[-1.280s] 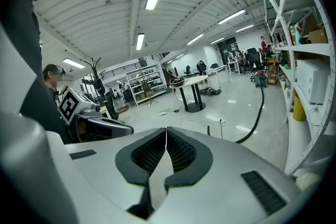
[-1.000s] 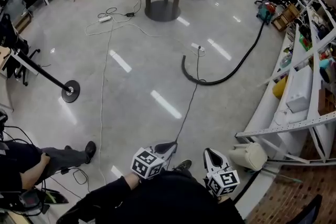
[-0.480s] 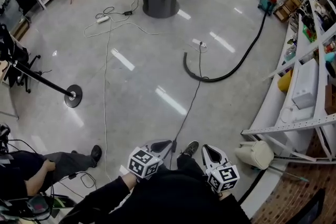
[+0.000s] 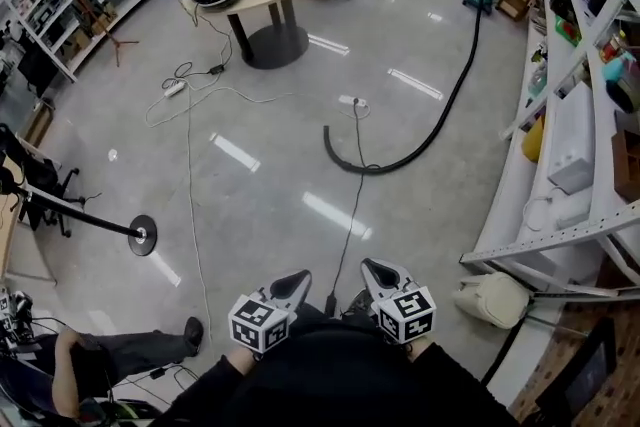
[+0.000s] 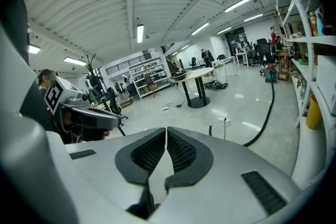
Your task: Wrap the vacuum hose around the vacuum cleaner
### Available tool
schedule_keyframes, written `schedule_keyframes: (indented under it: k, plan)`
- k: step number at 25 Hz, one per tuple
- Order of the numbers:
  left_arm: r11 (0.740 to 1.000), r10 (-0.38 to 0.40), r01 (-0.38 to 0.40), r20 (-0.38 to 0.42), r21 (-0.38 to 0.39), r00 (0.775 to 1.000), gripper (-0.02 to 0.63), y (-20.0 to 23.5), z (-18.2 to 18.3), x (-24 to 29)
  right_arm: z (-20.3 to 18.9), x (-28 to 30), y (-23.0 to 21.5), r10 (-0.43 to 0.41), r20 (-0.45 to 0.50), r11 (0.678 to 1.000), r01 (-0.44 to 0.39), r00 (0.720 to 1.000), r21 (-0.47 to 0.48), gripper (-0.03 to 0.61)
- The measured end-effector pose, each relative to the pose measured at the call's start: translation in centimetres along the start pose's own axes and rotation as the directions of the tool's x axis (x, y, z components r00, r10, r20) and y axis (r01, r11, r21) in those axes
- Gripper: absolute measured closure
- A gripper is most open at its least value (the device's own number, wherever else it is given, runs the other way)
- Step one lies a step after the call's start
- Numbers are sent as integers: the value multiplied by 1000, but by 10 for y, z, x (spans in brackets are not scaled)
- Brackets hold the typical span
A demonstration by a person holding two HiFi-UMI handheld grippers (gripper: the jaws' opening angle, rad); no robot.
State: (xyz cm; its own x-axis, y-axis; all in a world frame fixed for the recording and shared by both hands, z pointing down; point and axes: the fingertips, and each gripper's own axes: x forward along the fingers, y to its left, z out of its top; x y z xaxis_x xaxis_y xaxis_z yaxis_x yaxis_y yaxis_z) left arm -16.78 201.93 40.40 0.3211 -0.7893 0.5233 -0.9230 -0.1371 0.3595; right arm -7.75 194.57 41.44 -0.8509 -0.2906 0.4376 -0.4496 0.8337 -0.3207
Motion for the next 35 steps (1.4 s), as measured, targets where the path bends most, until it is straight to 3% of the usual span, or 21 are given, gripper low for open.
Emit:
schedule_keyframes:
  k: [11,15,18,24,31,35]
  plan:
    - [1000,-7,6,-43,-16,999,591,23,40,78,16,39,-89,-28,-39,994,32,999,108,557]
    - [998,-37,35,-44,-59,998,591,66,64,112,33,76,-115,-58,-78,992,66,995,105,557]
    - [992,-90,87,-25,-95,996,591,101,92,143,58,101,-141,-134,-86,986,142,987,92,557]
    - [977,-201,200,-3,-68,980,591,171,165,192,112,170,-168,-230,-79,966,238,970,104,558]
    - [982,-191,191,-87,-9,978,592,239,181,217,143,223,-188,-254,-114,959,265,960,99,557]
    - [984,-176,172,-105,-42,979,591,260,196,250,155,256,-217,-216,-135,965,232,967,118,557]
